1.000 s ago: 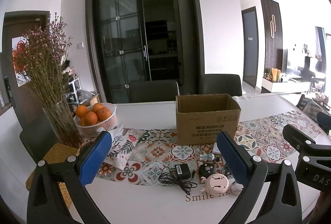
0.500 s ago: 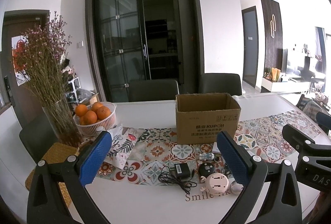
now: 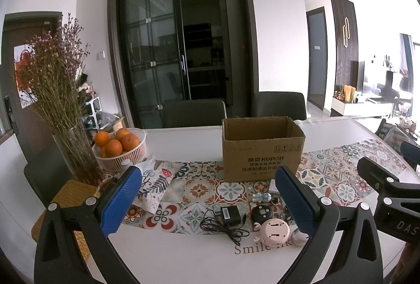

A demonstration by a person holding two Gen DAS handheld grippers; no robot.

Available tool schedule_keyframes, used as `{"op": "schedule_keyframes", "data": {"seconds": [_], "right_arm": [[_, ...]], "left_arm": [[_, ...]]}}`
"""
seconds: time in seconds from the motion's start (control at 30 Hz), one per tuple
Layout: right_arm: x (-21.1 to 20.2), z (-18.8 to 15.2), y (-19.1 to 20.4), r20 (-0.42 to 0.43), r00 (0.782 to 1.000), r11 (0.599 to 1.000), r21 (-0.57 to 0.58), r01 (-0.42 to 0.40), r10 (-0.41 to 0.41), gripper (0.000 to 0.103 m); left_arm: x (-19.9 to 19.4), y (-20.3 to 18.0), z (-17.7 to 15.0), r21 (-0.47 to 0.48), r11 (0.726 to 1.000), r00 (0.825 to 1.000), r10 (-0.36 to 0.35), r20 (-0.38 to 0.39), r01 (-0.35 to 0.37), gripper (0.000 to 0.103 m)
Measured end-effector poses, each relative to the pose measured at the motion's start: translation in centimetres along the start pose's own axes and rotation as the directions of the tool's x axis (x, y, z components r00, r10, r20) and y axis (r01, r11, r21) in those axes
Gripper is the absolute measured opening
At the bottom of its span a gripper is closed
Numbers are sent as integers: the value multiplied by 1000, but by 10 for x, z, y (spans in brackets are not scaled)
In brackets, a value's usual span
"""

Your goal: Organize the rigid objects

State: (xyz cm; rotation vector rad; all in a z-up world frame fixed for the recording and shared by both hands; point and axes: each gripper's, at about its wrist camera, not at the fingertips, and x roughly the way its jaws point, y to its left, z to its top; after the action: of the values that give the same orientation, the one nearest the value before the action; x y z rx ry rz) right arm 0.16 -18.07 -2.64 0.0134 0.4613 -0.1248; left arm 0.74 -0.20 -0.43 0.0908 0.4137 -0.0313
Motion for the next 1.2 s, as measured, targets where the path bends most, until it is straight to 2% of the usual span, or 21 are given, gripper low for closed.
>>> {"op": "schedule_keyframes", "data": {"seconds": [0.87, 1.03, 1.2], "right_arm": [[1, 0, 0, -4, 1000, 1000, 1, -1, 1, 102], [13, -5, -2, -26, 1000, 1000, 3, 10, -10, 102], [34, -18, -5, -99, 995, 1000, 14, 5, -4, 102]], "left_arm": [[7, -1, -5, -2, 1000, 1000, -7, -21, 7, 103], [19, -3, -8, -5, 1000, 998, -7, -67, 7, 103], [35, -7, -15, 4, 1000, 992, -14, -125, 15, 103]]}}
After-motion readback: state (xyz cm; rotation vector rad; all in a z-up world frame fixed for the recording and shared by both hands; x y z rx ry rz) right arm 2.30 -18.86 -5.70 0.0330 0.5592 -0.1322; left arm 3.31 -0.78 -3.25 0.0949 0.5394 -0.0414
